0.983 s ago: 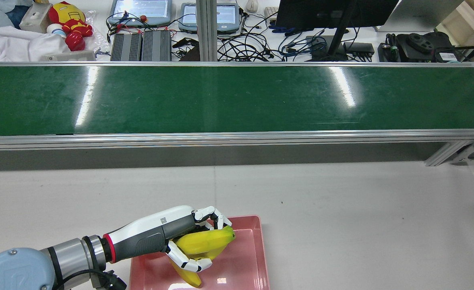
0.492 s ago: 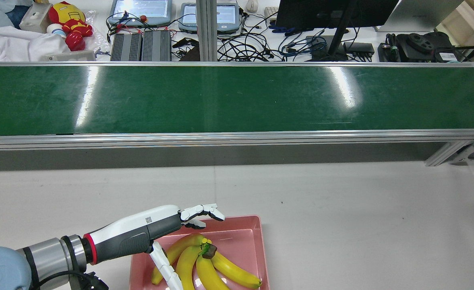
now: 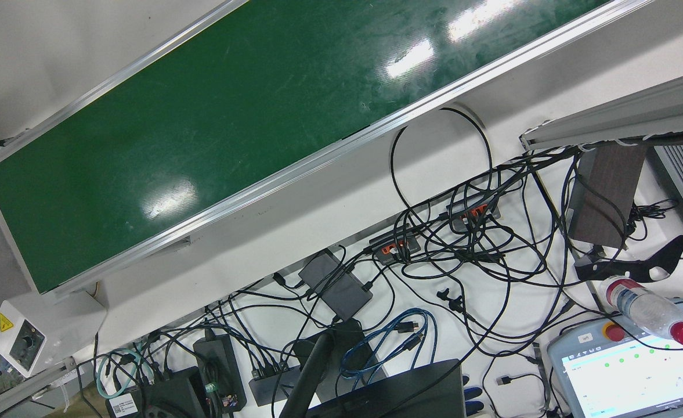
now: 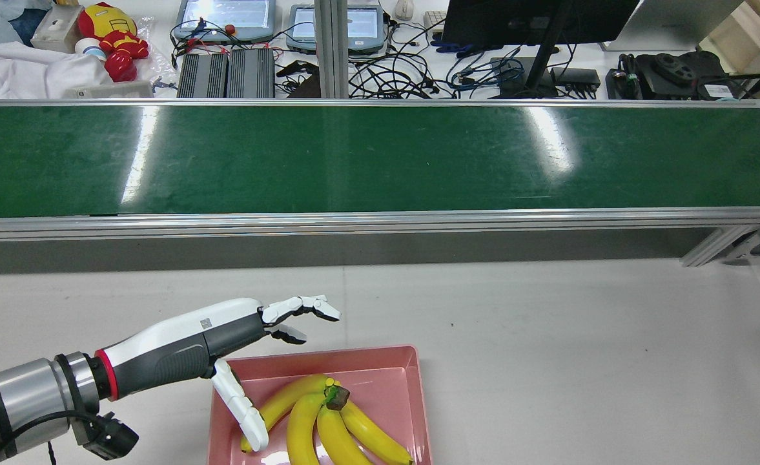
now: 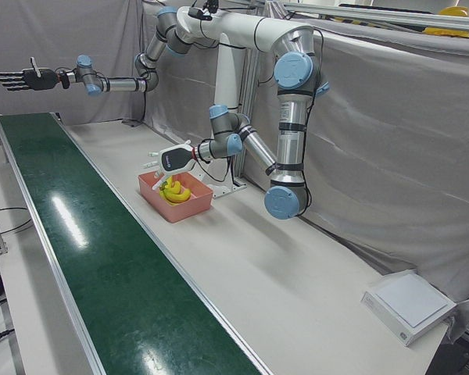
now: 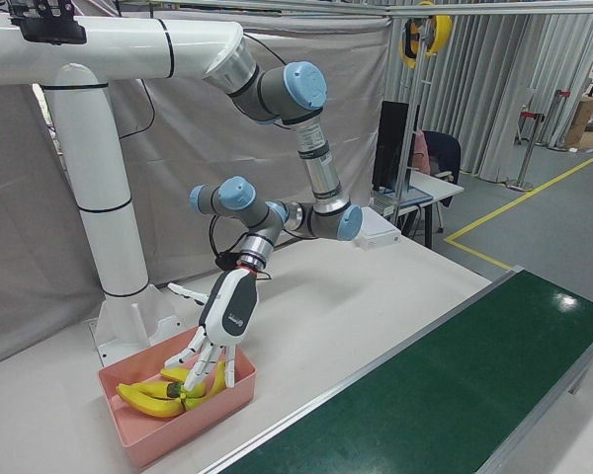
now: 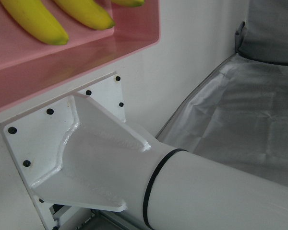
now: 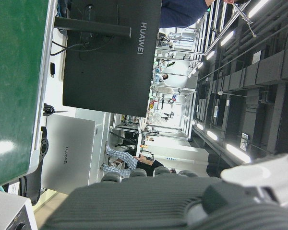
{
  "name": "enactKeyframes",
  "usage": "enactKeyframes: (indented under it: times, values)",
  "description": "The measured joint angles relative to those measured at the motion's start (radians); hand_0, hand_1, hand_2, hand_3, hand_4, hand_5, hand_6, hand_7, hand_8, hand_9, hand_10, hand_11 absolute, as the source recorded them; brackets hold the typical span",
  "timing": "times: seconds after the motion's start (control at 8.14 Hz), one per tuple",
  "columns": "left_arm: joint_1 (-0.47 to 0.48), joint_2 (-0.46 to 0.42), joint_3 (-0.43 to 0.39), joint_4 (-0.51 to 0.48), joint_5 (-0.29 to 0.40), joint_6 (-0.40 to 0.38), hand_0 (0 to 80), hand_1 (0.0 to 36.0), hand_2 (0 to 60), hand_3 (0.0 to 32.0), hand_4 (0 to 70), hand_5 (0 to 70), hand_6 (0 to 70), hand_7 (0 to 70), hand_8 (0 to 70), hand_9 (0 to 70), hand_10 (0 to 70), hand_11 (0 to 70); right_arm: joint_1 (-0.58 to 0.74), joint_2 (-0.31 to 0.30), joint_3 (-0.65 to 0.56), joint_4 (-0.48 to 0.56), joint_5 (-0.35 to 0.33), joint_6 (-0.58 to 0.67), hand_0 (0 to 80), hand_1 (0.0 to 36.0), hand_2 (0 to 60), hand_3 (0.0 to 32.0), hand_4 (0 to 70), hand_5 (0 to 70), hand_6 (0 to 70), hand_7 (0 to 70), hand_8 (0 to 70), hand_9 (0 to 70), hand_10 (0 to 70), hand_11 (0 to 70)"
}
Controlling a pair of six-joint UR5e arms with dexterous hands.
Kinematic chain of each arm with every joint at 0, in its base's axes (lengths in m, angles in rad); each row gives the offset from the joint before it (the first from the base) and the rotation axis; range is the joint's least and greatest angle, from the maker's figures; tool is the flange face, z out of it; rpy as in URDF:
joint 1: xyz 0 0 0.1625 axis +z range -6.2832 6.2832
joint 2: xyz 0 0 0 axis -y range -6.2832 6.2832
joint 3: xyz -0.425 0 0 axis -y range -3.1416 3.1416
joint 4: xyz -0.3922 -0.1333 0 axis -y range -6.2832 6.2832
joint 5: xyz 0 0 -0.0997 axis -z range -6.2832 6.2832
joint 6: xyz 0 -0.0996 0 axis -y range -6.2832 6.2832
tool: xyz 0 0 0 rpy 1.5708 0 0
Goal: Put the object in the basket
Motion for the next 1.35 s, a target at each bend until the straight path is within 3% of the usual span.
enactKeyframes:
  times: [0.12,0.37,0.49,0.61,0.74,0.86,0.98,1.23,1.35]
  values:
    - [-0.037,0.002,-0.042,0.020,0.000,0.000,39.4,6.5,15.8,9.2,0.0,44.9,4.2,15.2,19.3,22.3,13.1,19.4,0.000,0.000,0.000,0.000,0.000,0.000,0.0,0.0,0.0,0.0,0.0,0.0,0.0,0.0,0.0,0.0,0.0,0.0]
    - [-0.092,0.006,-0.124,0.038,-0.001,-0.003,29.2,4.5,18.7,6.6,0.0,47.5,5.0,17.3,20.3,24.3,14.9,21.8,0.000,0.000,0.000,0.001,0.000,0.000,0.0,0.0,0.0,0.0,0.0,0.0,0.0,0.0,0.0,0.0,0.0,0.0]
    - [-0.119,0.006,-0.151,0.040,-0.001,-0.006,25.8,3.4,18.7,2.0,0.1,53.0,6.8,20.6,22.6,27.8,16.7,24.2,0.000,0.000,0.000,0.001,0.000,0.000,0.0,0.0,0.0,0.0,0.0,0.0,0.0,0.0,0.0,0.0,0.0,0.0]
    - [-0.154,0.006,-0.169,0.038,-0.003,-0.009,27.8,3.1,17.8,0.0,2.0,60.8,8.5,23.1,25.0,30.7,18.3,26.5,0.000,0.000,0.000,0.001,0.000,0.000,0.0,0.0,0.0,0.0,0.0,0.0,0.0,0.0,0.0,0.0,0.0,0.0]
    - [-0.188,0.006,-0.178,0.026,-0.007,-0.021,29.7,3.3,19.6,0.0,3.8,70.0,12.2,30.3,28.7,37.1,22.4,32.5,0.000,0.000,0.000,0.001,0.000,0.000,0.0,0.0,0.0,0.0,0.0,0.0,0.0,0.0,0.0,0.0,0.0,0.0]
    - [-0.214,0.011,-0.182,0.003,-0.011,-0.045,28.7,2.1,18.1,0.0,3.6,70.0,16.0,38.0,33.2,43.2,26.7,38.6,0.000,0.000,0.000,0.000,0.000,0.000,0.0,0.0,0.0,0.0,0.0,0.0,0.0,0.0,0.0,0.0,0.0,0.0]
    - [-0.234,0.027,-0.184,-0.031,-0.016,-0.073,30.2,1.6,16.7,0.0,4.8,70.0,17.2,40.1,34.8,45.3,28.0,40.5,0.000,0.000,0.000,0.001,0.000,0.000,0.0,0.0,0.0,0.0,0.0,0.0,0.0,0.0,0.0,0.0,0.0,0.0]
    - [-0.277,0.096,-0.186,-0.105,-0.026,-0.147,29.0,1.4,15.5,0.0,4.7,70.0,14.5,34.3,31.7,40.7,26.0,37.6,0.000,0.000,0.000,0.000,0.000,0.000,0.0,0.0,0.0,0.0,0.0,0.0,0.0,0.0,0.0,0.0,0.0,0.0]
    - [-0.297,0.124,-0.187,-0.127,-0.033,-0.180,27.0,1.1,13.8,0.0,3.8,63.3,10.9,26.9,27.6,33.7,22.4,32.4,0.000,0.000,0.000,0.001,0.000,0.000,0.0,0.0,0.0,0.0,0.0,0.0,0.0,0.0,0.0,0.0,0.0,0.0]
